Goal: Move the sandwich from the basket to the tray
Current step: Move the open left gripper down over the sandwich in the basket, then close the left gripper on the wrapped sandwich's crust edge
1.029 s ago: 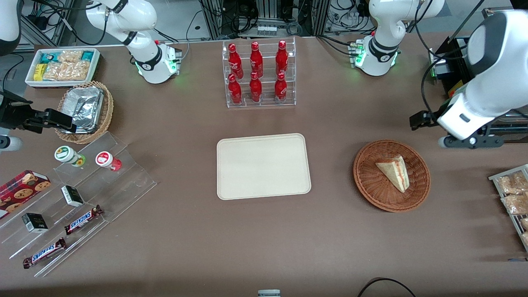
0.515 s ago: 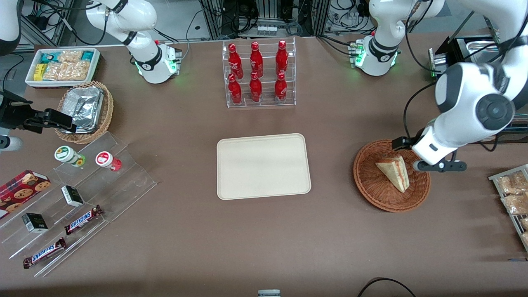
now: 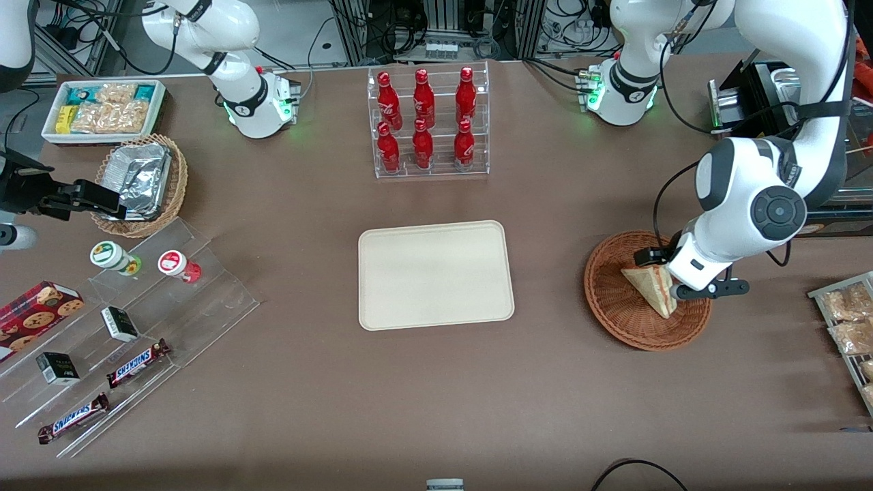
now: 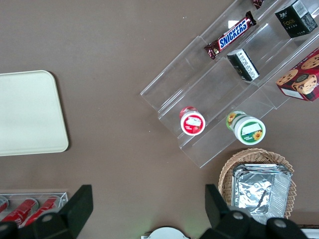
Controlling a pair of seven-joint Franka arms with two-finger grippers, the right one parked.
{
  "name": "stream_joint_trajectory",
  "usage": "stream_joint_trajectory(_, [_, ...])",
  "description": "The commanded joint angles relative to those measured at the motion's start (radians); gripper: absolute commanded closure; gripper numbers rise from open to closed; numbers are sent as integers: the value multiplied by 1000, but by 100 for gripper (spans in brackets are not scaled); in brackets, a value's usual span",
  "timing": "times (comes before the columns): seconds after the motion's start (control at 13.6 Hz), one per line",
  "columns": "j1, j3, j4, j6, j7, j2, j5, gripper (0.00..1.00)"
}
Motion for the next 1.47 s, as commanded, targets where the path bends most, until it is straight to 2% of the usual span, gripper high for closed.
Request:
stream_joint_trajectory(0.0, [-5,2,-21,47,-215,10,-1,0])
stream_joint_trajectory(0.29, [-2,7,-184,250,-292,-38,1,0])
stream_joint_trajectory(0.88, [13,16,-185,255,-274,-10,8,0])
stream_joint_trajectory(1.32, [13,22,-187,319,-282,45,8,0])
stream_joint_trajectory(1.4, [13,24,-188,331,-283,50,8,12])
